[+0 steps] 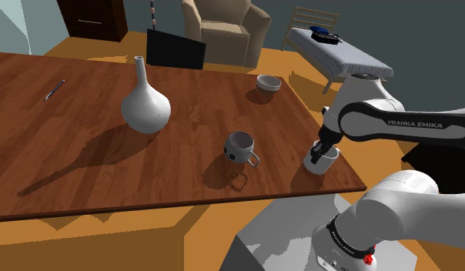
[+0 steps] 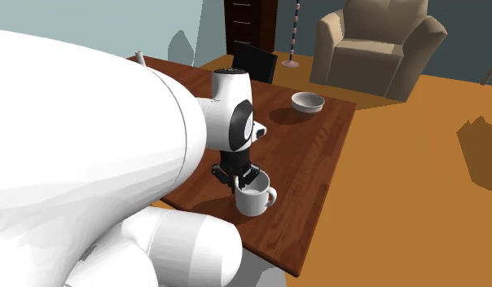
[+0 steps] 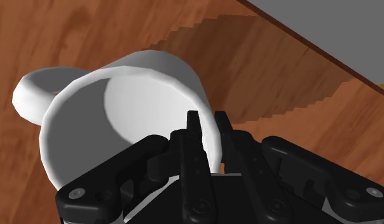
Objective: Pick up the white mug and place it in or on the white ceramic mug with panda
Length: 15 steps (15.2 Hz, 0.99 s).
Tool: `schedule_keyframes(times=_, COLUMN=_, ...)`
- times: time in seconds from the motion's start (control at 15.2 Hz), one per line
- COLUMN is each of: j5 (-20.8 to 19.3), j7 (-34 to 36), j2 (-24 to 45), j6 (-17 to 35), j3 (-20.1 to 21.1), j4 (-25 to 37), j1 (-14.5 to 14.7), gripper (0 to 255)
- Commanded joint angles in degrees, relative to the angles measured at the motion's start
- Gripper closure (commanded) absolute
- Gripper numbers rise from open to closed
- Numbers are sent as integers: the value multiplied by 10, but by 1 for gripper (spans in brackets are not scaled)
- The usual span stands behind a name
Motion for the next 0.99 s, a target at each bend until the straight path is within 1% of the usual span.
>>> schedule_keyframes(times=0.0, j5=4, j7=-1, j2=-10, j6=-21, j3=3, j4=11, j1=2, gripper=255)
schedule_keyframes(times=0.92, j5=32, j7=-6, j2=-52, j6=-151, j3=27, j4=100, j1=13, gripper=255)
